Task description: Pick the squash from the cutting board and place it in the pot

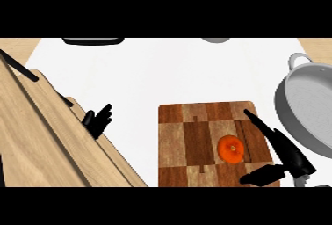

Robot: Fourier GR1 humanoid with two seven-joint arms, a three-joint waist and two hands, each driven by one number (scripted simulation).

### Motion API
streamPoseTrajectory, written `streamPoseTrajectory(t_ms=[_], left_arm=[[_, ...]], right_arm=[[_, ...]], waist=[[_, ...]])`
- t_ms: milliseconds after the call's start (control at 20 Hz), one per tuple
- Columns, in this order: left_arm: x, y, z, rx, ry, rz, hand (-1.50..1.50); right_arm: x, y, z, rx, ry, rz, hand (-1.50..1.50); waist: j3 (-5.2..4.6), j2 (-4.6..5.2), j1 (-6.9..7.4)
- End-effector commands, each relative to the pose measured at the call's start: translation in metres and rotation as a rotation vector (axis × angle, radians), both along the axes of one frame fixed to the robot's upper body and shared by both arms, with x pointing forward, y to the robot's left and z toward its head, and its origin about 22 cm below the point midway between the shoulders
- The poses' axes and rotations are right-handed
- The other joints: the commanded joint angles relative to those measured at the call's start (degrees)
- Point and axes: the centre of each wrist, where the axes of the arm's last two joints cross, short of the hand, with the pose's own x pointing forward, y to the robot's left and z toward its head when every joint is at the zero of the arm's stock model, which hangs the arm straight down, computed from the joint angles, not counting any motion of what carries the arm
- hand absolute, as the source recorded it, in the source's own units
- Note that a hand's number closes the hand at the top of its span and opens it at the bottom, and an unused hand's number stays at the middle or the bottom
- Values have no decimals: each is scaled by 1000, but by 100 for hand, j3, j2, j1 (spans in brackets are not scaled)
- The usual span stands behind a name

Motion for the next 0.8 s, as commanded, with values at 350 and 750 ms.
streamPoseTrajectory(t_ms=[350,750], left_arm=[[18,11,0,-1,-27,21,0],[10,2,16,-8,-25,-20,0]], right_arm=[[6,-9,-33,321,21,49,-150],[20,-12,-78,414,88,13,-150]], waist=[[2,50,-10],[4,48,29]])
